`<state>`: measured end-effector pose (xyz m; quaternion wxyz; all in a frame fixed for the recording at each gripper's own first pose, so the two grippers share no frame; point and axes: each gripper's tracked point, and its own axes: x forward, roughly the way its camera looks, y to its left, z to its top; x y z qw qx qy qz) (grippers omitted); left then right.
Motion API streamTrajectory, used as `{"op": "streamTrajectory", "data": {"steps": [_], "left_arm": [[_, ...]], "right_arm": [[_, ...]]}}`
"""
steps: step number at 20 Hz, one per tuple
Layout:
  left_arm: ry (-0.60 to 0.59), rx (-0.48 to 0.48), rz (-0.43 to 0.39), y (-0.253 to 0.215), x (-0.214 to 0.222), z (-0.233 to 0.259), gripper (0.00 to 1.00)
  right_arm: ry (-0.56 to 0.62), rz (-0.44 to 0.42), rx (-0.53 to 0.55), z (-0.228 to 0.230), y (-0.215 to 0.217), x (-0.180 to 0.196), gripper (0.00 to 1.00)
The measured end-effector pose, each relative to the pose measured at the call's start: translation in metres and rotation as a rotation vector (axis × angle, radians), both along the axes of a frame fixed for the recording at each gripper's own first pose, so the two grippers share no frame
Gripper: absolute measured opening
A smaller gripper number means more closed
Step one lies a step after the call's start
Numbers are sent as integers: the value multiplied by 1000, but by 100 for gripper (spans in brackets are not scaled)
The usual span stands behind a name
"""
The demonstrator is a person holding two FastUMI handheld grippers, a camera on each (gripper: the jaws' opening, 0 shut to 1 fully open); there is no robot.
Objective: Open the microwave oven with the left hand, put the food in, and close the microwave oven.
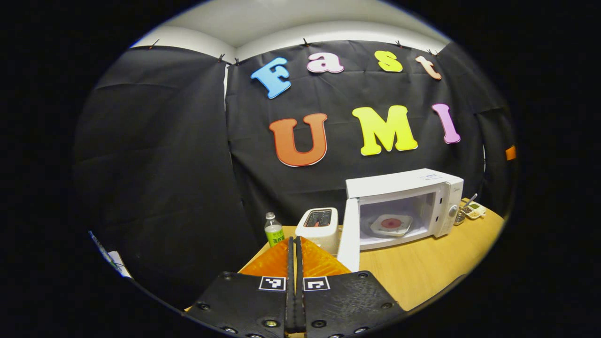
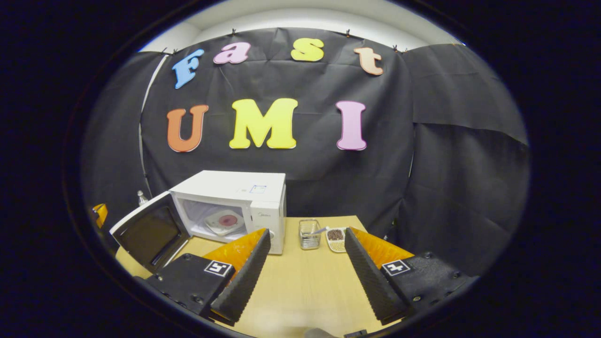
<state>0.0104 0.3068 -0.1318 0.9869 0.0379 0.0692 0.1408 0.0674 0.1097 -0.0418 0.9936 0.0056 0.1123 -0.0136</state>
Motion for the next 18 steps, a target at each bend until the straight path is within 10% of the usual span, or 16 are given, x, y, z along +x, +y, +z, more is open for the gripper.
{"op": "streamTrajectory", "data": {"steps": [18], "left_arm": [[117,-106,-84,-52,1,-85,0]], "right_arm": [[47,-31,83,-6,-24,-24,92]]}}
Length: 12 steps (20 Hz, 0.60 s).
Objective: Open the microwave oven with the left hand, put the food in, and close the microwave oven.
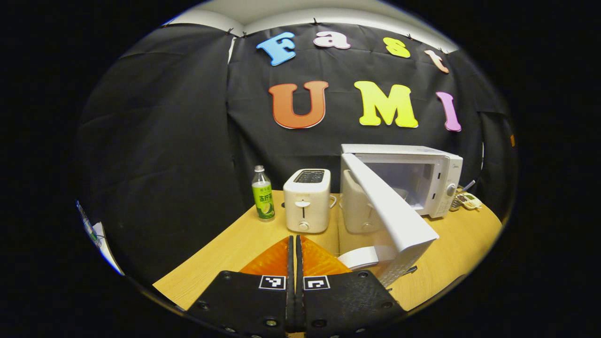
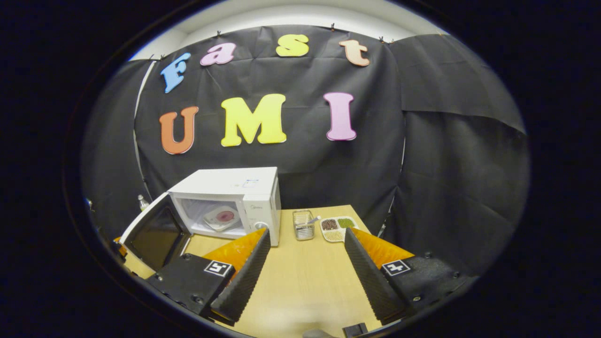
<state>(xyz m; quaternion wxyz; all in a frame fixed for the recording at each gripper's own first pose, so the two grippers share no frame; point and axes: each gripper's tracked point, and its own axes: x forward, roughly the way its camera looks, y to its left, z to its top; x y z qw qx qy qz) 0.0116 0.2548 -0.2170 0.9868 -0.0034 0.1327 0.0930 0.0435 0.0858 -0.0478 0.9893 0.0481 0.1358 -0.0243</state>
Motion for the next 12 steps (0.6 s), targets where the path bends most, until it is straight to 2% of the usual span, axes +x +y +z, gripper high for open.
{"op": "streamTrajectory", "data": {"steps": [5,6,12], "left_arm": [[-31,8,-135,-57,11,5,0],[-32,7,-162,-69,13,4,0],[-42,-26,-281,-129,34,4,0]], "right_arm": [[9,-4,11,-2,1,-1,92],[11,-9,13,-1,-1,-1,100],[21,-27,17,0,-12,-3,100]]}}
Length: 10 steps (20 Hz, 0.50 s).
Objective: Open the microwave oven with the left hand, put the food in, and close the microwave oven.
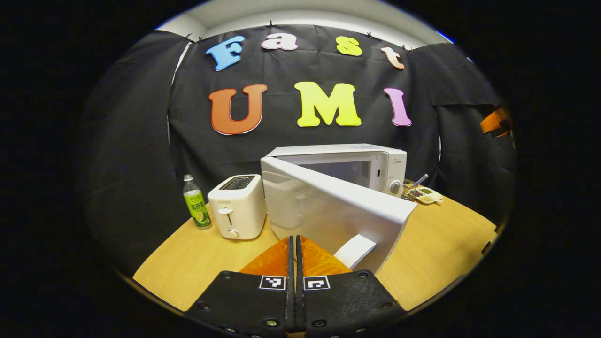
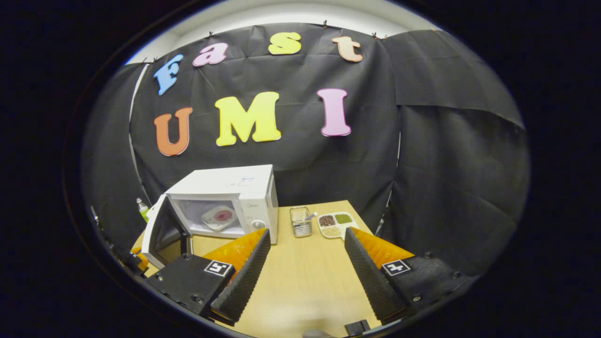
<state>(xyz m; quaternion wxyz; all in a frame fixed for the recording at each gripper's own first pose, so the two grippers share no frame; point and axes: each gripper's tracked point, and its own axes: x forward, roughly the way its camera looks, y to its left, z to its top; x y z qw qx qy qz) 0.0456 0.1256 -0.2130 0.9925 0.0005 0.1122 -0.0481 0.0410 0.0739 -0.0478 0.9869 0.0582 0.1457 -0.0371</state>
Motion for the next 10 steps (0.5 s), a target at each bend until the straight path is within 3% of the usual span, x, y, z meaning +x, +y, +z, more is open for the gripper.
{"op": "streamTrajectory", "data": {"steps": [3,4,10], "left_arm": [[-5,-9,-49,-26,13,1,0],[-7,-12,-65,-36,18,1,0],[-16,-13,-145,-82,52,1,0]], "right_arm": [[2,-16,-5,2,-8,-1,100],[1,-22,-7,4,-12,-2,92],[5,-68,-11,7,-34,-5,92]]}}
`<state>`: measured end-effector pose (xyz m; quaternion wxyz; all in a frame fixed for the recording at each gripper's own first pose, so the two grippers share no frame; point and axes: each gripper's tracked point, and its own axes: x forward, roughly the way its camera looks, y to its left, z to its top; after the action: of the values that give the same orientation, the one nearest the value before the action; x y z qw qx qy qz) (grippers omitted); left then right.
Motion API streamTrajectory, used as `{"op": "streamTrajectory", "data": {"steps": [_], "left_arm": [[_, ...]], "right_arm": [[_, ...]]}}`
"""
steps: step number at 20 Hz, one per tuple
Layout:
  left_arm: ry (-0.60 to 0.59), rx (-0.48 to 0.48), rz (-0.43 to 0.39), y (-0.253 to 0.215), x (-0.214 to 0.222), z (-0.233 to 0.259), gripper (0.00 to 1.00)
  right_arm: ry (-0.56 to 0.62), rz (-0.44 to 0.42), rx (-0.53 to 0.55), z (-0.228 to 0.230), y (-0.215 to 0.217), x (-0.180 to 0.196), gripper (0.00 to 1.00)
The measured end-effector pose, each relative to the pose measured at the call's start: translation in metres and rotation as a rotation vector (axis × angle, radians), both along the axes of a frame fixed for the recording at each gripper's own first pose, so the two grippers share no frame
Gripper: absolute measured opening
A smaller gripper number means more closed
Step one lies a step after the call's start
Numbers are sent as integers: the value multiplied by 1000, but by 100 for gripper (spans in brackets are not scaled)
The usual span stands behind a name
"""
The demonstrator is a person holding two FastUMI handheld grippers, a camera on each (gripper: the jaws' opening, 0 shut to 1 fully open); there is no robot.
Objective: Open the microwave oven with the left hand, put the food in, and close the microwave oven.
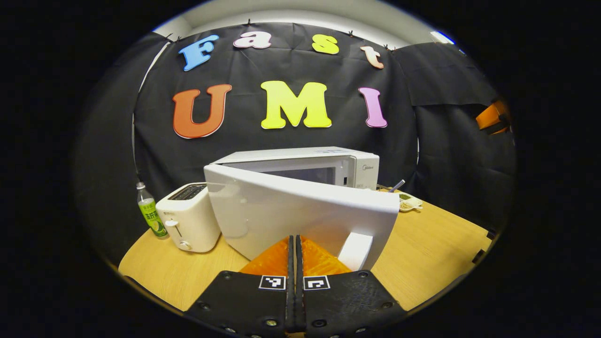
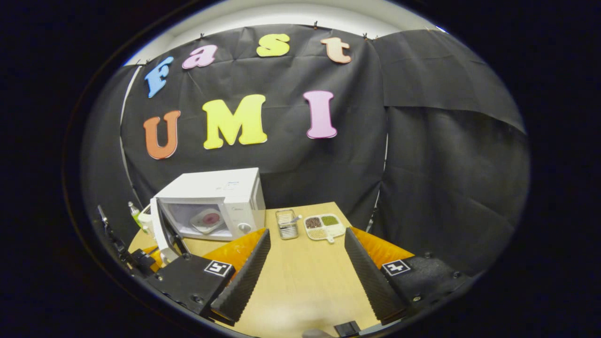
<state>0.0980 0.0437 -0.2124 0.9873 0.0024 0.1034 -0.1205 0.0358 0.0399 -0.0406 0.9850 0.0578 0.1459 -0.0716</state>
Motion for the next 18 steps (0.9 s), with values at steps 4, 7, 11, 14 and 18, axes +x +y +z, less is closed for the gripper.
{"op": "streamTrajectory", "data": {"steps": [4,7,11,14,18], "left_arm": [[-4,16,-56,-28,17,-1,0],[-10,21,-85,-48,31,1,9],[-24,22,-109,-70,54,5,0],[-29,22,-113,-82,77,5,0],[-31,21,-105,-93,110,6,0]], "right_arm": [[10,-26,2,-2,-14,-1,100],[18,-39,8,-5,-22,1,92],[30,-52,9,-10,-30,4,92],[41,-48,20,-10,-31,6,92],[53,-43,17,-10,-37,13,92]]}}
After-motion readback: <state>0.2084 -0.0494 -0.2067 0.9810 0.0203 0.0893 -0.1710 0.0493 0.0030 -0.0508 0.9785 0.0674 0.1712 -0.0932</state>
